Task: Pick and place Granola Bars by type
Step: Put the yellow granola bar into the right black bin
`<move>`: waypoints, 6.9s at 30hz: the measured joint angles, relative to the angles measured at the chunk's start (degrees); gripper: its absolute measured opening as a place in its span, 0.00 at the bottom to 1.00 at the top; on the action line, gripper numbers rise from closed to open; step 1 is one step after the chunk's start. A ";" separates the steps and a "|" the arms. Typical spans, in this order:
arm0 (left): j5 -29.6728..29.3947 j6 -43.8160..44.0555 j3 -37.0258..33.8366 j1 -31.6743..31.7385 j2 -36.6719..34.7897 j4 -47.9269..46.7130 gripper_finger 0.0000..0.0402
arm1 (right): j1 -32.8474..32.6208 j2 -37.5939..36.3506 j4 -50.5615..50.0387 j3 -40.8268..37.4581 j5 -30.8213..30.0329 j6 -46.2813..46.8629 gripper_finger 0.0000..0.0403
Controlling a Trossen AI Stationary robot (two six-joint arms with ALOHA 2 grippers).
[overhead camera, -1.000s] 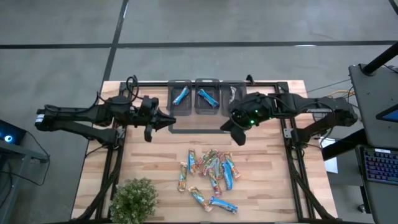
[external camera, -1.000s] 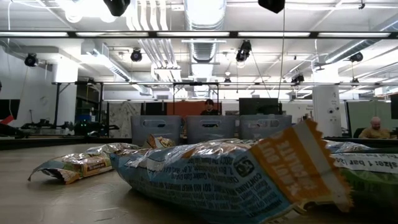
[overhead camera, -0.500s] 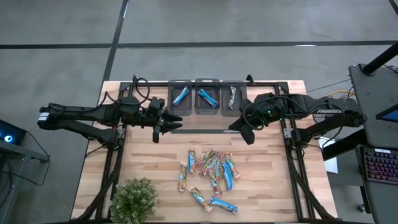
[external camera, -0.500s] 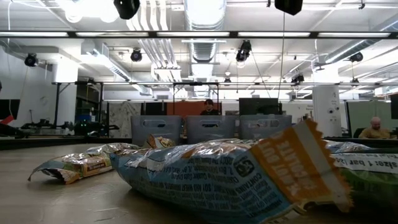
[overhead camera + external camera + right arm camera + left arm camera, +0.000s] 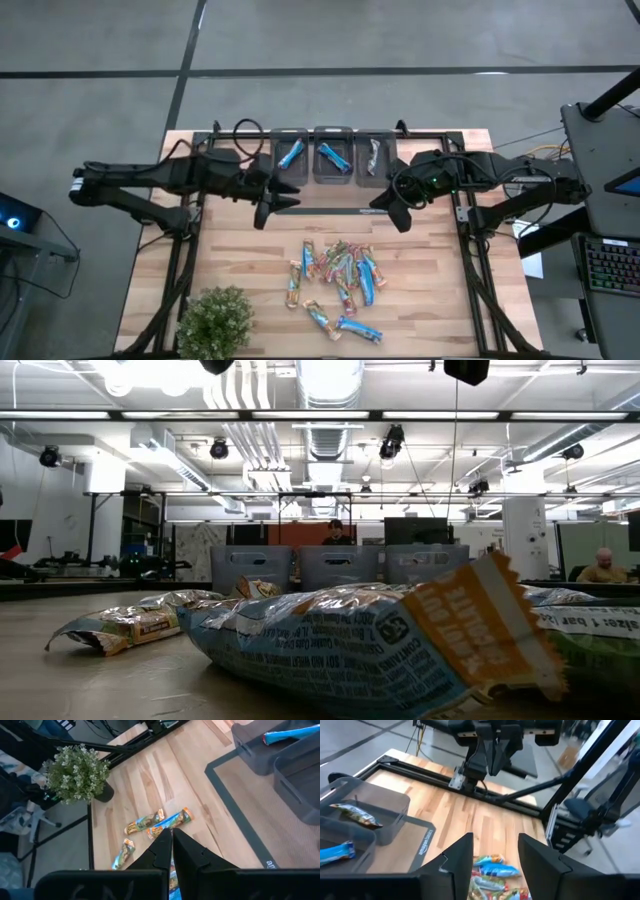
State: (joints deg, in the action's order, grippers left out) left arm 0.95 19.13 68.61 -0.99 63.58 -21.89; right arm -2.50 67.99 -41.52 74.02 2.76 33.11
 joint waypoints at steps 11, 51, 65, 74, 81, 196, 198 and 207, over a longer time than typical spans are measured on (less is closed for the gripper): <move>1.13 -6.02 14.43 0.00 10.97 -14.60 0.50 | 0.00 0.00 -0.21 0.00 0.04 -0.10 0.02; 1.07 -51.81 18.26 -1.71 31.64 -28.36 0.50 | 0.02 -8.24 -5.51 0.00 3.19 2.70 0.02; -0.06 -66.02 18.24 -2.58 36.48 -32.38 0.50 | 0.01 -8.24 -6.73 -0.16 3.08 2.90 0.02; -0.15 -72.38 16.82 -3.74 38.02 -30.64 0.50 | 0.01 -8.22 -6.73 -0.31 3.08 2.92 0.02; -0.16 -78.50 14.33 -5.37 39.14 -29.24 0.50 | 0.02 -8.22 -6.73 -0.33 3.08 2.92 0.02; -0.65 -78.44 2.50 -6.49 45.19 -13.07 0.28 | 0.00 -8.22 -6.25 -3.98 1.56 3.75 0.02; -0.65 -78.02 2.50 -6.49 45.19 -13.07 0.28 | 0.00 -8.22 -6.25 -3.98 1.57 3.75 0.02; -0.64 -77.17 4.46 -6.49 45.19 -13.38 0.21 | 0.02 -8.22 -6.25 -3.98 1.57 3.73 0.02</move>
State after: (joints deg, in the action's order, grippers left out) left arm 0.32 -58.04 73.07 -7.49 108.77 -35.28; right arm -2.48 59.77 -47.77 70.04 4.34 36.84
